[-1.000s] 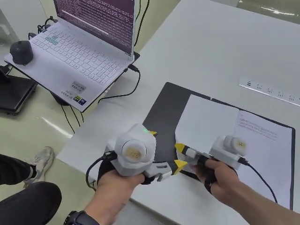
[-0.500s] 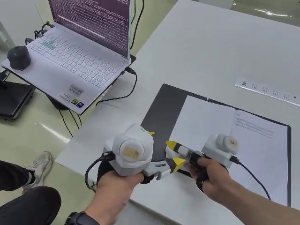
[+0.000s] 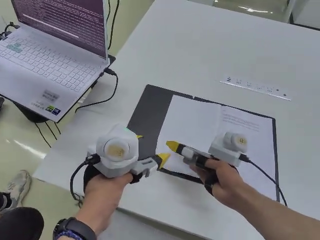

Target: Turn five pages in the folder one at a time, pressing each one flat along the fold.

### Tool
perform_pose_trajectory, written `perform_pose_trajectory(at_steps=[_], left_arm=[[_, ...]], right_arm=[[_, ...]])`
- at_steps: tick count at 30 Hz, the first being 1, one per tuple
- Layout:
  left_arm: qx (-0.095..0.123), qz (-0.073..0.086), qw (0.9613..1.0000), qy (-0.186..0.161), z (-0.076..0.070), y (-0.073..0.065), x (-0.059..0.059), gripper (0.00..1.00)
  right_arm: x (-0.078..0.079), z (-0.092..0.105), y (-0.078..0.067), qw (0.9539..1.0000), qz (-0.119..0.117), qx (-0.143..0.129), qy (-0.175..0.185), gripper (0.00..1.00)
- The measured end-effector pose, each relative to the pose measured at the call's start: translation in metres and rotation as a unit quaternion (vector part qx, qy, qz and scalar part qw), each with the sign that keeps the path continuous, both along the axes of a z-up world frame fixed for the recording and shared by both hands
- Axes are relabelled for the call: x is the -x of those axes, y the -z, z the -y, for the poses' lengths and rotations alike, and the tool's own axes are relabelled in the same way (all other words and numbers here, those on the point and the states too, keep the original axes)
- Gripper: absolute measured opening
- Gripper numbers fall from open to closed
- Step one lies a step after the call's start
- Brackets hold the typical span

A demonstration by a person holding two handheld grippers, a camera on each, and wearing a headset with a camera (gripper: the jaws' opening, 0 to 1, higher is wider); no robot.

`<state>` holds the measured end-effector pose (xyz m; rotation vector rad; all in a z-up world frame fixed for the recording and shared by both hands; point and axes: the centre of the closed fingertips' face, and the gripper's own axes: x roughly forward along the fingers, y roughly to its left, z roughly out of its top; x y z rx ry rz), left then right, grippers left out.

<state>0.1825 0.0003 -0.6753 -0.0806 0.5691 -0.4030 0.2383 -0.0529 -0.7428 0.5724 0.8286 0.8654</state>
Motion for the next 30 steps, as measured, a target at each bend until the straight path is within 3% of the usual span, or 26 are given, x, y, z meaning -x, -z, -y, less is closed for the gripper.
perform_pose_trajectory(at_steps=[11,14,22,26,28,30], left_arm=[[-0.008,-0.041,0.999,0.014,0.004,0.035,-0.01,0.3],[-0.006,-0.047,0.9987,0.019,0.007,0.04,-0.015,0.25],[-0.014,-0.069,0.9969,0.035,0.016,0.061,-0.023,0.17],[-0.003,-0.081,0.9962,0.032,0.02,0.07,-0.024,0.13],[0.021,-0.085,0.9961,0.012,0.021,0.073,-0.027,0.1],[0.022,-0.086,0.996,0.012,0.022,0.077,-0.028,0.08]], right_arm=[[0.005,0.047,-0.001,0.9989,0.005,0.015,0.043,0.26],[0.01,0.058,0.002,0.9983,0.014,0.036,0.045,0.26],[0.023,0.082,0.007,0.9967,0.005,0.032,0.074,0.26],[0.029,0.09,0.007,0.9962,0.003,0.035,0.079,0.25],[0.031,0.094,0.008,0.9959,0.002,0.032,0.084,0.23],[0.031,0.097,0.007,0.9954,0.0,0.029,0.091,0.22]])
